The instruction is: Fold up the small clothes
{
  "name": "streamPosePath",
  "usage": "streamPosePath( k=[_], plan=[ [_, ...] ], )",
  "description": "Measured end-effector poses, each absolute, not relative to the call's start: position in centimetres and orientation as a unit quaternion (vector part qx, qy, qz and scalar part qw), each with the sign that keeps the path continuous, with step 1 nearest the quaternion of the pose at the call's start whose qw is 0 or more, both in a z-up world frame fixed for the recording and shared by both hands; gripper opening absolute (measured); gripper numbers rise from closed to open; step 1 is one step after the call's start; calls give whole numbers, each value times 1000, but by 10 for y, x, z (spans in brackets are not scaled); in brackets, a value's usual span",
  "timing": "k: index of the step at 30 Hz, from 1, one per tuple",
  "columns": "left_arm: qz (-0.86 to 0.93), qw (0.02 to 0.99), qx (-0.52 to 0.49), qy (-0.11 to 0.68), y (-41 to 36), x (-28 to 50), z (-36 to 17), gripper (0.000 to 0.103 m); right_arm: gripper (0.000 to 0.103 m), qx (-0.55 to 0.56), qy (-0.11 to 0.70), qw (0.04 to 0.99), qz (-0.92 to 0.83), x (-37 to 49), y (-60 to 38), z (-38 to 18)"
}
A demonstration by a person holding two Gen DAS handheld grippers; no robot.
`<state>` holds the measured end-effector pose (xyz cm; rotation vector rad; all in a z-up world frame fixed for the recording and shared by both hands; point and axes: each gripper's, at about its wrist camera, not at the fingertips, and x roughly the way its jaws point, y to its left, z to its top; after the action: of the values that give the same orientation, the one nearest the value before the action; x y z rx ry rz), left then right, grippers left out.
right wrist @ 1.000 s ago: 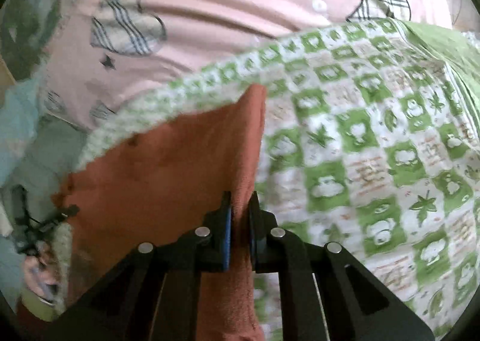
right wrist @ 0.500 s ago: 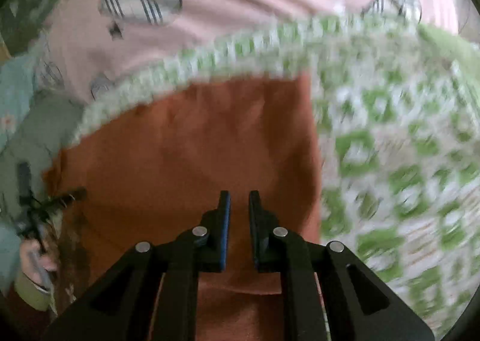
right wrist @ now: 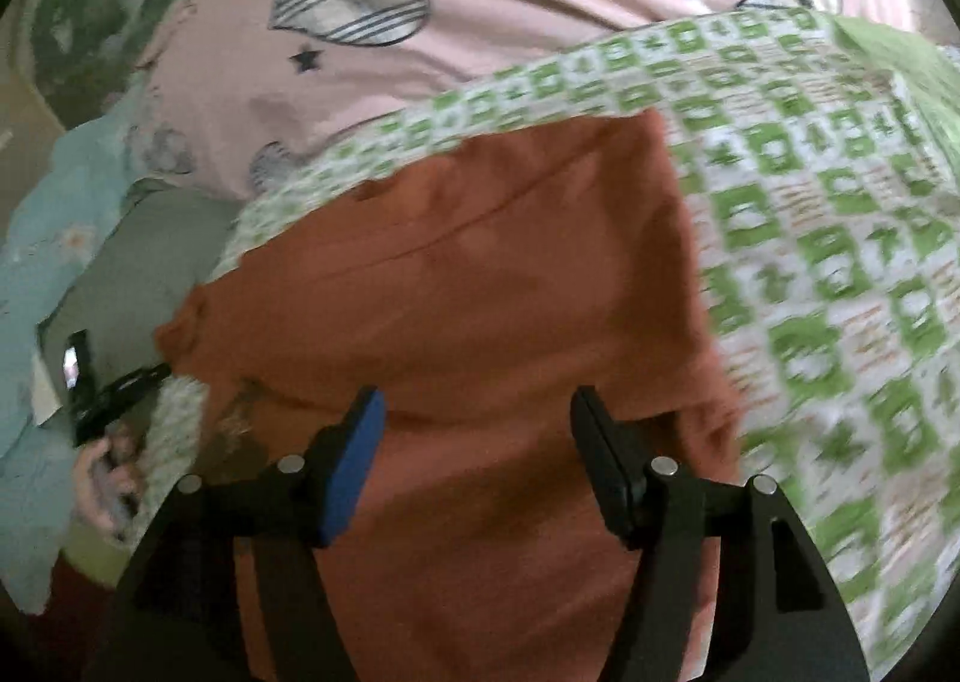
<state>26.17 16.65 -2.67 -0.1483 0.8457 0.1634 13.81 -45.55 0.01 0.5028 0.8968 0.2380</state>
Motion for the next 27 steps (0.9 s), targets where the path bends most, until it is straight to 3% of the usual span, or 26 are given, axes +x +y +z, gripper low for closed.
streamPosePath(
  k=[7,15,19,27],
  plan=[
    [103,900,-84,415,198,305,-30,53,65,234,446,850,157,134,-411,-3],
    [112,882,22,458,175,369,-54,52,65,244,460,836,173,140,-399,-12],
    [117,876,22,468,191,385,-62,2,65,246,461,834,177,140,-400,-13],
    [-3,905,-87,416,177,315,-1,1,65,246,448,838,190,132,-398,-3]
  ],
)
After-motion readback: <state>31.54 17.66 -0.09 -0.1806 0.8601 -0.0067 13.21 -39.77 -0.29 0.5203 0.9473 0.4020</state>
